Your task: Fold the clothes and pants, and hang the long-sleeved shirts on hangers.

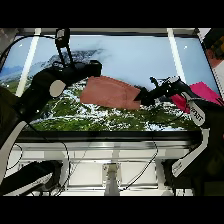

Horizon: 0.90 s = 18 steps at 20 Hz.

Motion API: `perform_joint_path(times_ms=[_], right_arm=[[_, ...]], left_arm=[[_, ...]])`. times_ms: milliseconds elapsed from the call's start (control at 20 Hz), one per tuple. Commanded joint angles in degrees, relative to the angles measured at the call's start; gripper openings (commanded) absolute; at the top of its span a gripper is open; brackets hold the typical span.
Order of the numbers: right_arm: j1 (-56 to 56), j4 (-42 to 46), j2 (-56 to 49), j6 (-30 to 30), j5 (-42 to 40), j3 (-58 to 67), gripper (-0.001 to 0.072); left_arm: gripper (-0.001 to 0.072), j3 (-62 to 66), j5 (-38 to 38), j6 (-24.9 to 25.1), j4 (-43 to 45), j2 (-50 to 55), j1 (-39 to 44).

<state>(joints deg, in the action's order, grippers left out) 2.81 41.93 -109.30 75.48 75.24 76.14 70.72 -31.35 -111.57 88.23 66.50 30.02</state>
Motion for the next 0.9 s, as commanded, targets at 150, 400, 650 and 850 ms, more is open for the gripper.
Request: perform_joint_path(times_ms=[150,400,650,850], right_arm=[[-1.0,-1.9,0.5,-0.5,-1.3,0.0,0.0017],[3.0,-2.7,5.4,2.9,-1.0,4.9,0.0013],[13.7,-1.2,6.3,12.0,2.3,24.0,0.0013],[23.5,6.7,6.3,17.5,9.7,35.1,0.0014]], left_arm=[[0.0549,0.0,0.0,0.0,0.0,0.0,0.0],[0.0549,0.0,0.0,0.0,0.0,0.0,0.0],[0.0548,0.0,0.0,0.0,0.0,0.0,0.0],[0.0548,0.0,0.0,0.0,0.0,0.0,0.0]])
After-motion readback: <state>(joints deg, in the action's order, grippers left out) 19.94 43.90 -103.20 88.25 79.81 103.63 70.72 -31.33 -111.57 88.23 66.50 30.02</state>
